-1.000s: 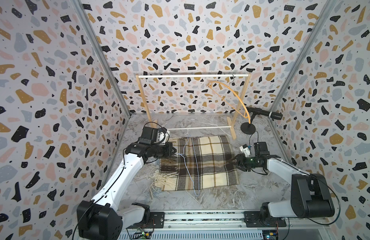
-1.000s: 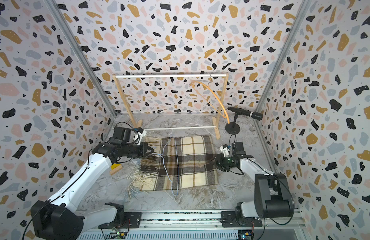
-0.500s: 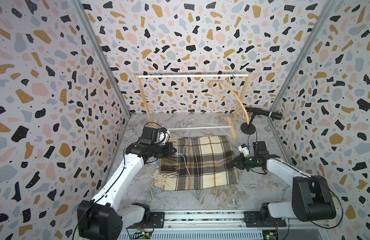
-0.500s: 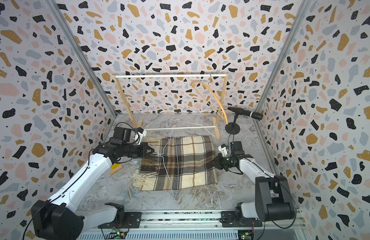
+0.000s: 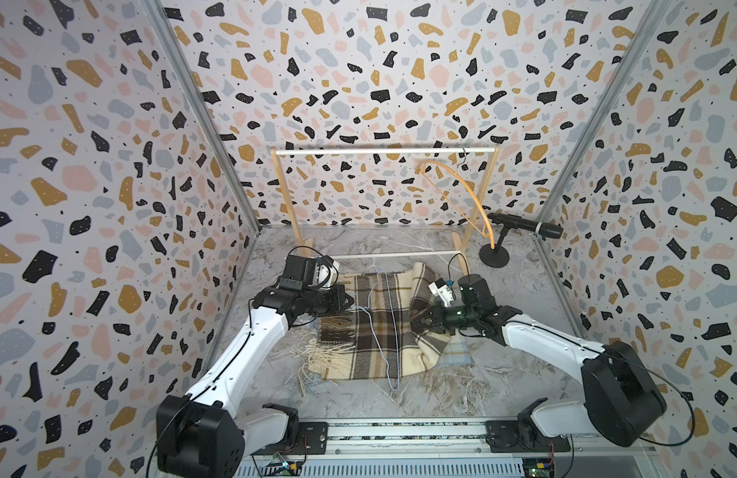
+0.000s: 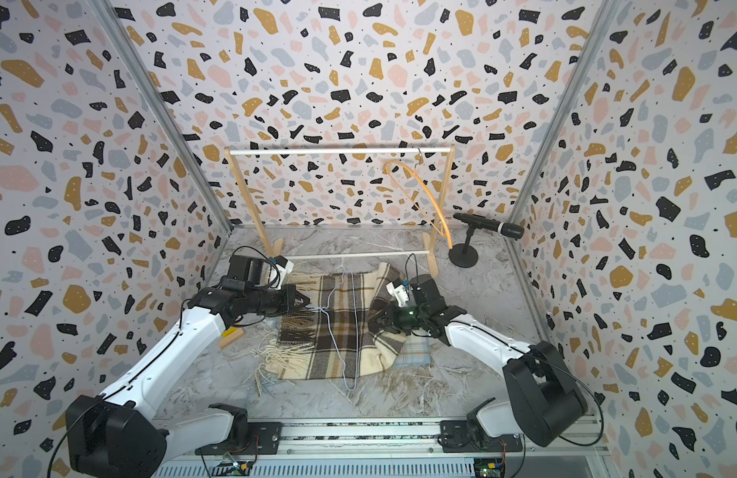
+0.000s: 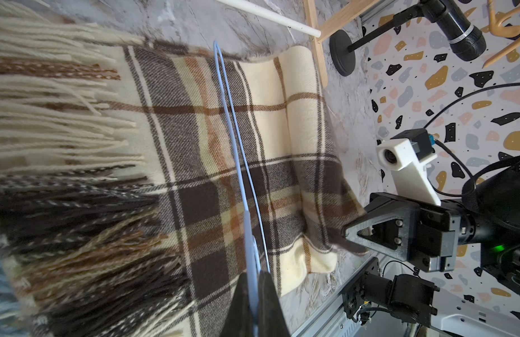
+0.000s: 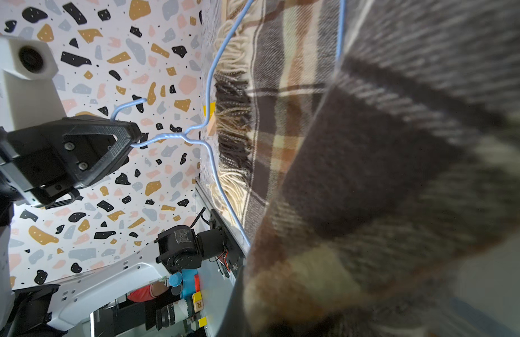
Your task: Hang the scarf on the hanger
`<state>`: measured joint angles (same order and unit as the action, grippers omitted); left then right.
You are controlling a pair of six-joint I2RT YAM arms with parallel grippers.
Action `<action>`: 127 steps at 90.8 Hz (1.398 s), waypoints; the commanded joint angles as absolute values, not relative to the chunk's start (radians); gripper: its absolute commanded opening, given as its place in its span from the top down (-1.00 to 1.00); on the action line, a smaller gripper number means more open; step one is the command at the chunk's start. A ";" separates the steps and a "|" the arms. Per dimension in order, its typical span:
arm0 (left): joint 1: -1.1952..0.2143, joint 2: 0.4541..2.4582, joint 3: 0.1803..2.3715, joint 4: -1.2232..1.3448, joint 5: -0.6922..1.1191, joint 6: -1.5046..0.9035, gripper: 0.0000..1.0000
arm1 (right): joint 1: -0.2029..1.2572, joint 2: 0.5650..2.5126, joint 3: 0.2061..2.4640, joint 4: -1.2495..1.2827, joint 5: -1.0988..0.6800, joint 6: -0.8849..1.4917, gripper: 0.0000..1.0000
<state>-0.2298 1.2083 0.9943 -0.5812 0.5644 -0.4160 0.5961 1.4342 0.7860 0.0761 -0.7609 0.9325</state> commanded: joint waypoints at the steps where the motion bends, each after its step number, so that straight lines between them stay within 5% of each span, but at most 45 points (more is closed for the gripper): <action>1: -0.225 1.204 0.991 -0.552 0.602 -0.422 1.00 | 0.675 1.520 0.860 0.172 -0.741 1.011 1.00; 60: -0.225 1.194 0.975 -0.492 0.693 -0.448 1.00 | 0.911 1.883 1.113 0.303 -0.862 1.015 0.84; 98: -0.225 1.184 0.972 -0.508 0.617 -0.444 1.00 | 0.816 1.666 1.074 -0.134 -0.745 0.703 0.11; 127: -0.225 1.184 0.976 -0.517 0.595 -0.448 1.00 | 0.789 1.573 1.050 -0.162 -0.679 0.681 -0.07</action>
